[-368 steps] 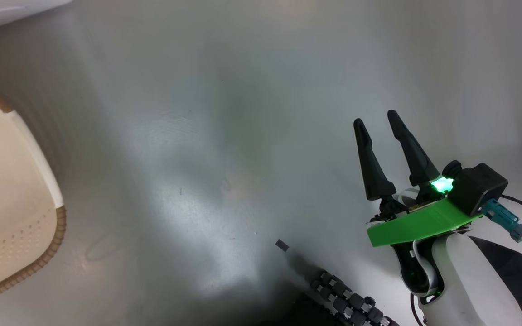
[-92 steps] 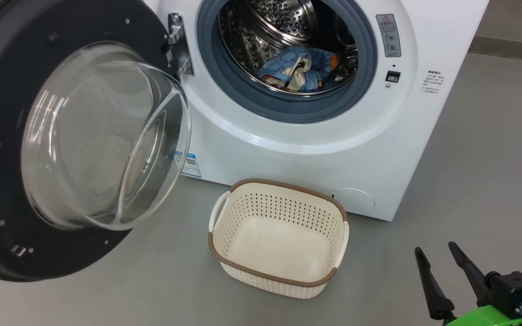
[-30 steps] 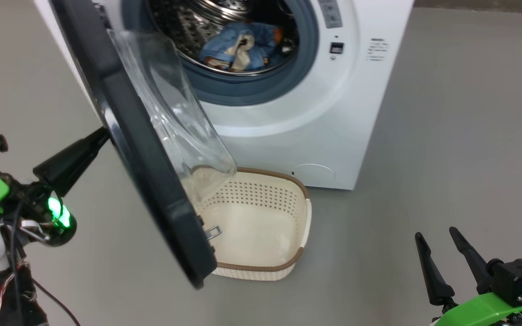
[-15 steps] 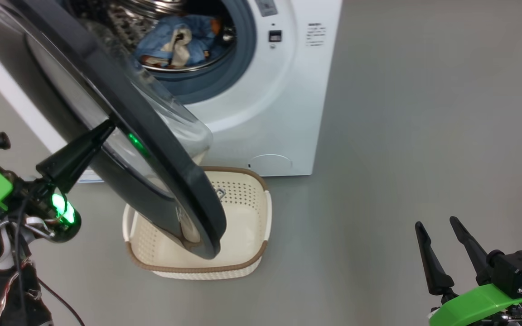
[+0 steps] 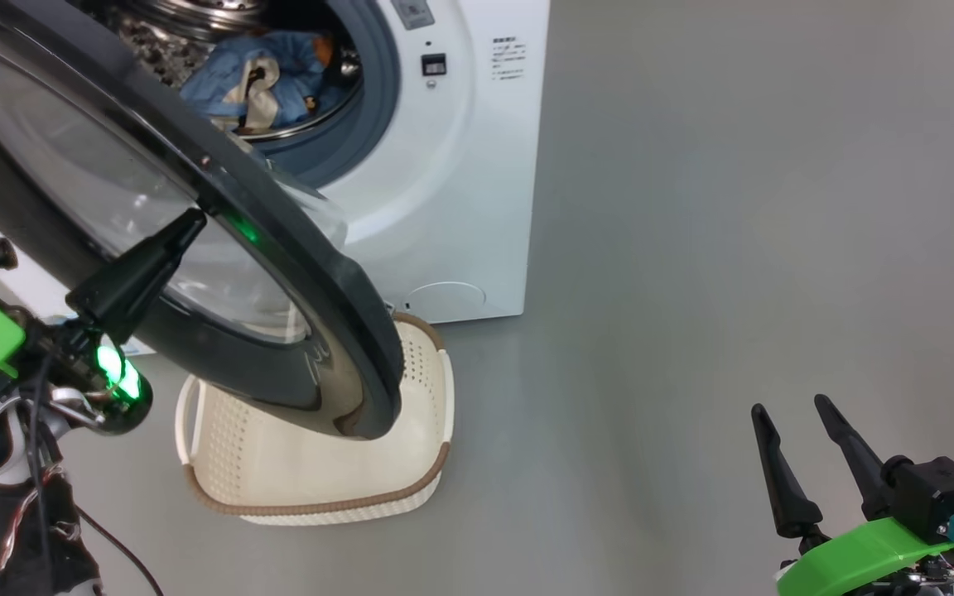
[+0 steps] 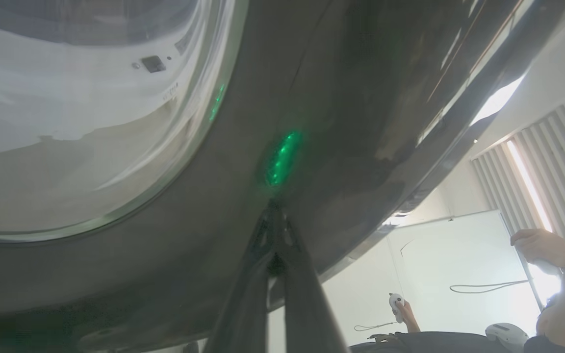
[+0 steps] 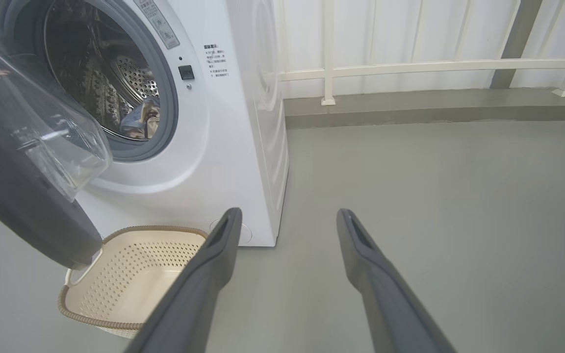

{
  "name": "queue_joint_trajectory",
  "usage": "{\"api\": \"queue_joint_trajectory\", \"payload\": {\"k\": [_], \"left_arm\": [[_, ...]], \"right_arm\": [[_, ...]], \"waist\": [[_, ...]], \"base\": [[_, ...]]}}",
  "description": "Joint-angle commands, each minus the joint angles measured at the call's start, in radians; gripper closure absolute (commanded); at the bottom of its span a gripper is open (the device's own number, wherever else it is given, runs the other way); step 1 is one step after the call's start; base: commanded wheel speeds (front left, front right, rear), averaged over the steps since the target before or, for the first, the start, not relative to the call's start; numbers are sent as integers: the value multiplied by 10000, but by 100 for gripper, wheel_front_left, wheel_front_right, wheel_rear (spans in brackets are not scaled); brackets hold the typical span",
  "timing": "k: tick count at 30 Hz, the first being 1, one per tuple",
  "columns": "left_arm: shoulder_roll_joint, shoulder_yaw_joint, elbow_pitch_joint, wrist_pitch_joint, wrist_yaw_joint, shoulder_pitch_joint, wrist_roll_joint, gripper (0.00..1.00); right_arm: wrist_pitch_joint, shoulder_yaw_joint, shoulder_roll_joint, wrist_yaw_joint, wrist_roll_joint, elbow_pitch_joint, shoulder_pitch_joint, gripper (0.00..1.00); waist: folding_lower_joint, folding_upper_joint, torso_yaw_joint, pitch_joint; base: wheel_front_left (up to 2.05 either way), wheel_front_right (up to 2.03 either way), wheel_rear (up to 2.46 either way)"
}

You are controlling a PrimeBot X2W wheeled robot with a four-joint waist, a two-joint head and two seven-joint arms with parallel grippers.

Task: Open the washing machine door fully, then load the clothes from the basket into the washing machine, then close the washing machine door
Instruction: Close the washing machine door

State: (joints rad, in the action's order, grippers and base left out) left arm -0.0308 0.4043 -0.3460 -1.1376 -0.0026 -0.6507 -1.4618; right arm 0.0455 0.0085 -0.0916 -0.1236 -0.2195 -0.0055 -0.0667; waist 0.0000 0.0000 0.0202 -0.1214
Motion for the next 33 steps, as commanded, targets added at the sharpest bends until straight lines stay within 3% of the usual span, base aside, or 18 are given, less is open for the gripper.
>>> {"api": "queue_joint_trajectory", "payload": {"k": [1,24,33], "left_arm": [[-264,186,180,43,-105,-321,-108,100],[-276,513,-602,639,-648,-458,-203,100],[-282,554,-768,742,-803,-425,-181,100]], "right_arm": [[89,252,-80,-71,-14,-217,391,0],[67,368,-118,-71,-37,-106,329,0],[123,200,-92,-71,-56,-66,232,0]], "waist": [[0,0,-134,55],[0,0,-842,379],[0,0,-779,427]], "base": [[0,0,0],[0,0,0],[0,0,0]]}}
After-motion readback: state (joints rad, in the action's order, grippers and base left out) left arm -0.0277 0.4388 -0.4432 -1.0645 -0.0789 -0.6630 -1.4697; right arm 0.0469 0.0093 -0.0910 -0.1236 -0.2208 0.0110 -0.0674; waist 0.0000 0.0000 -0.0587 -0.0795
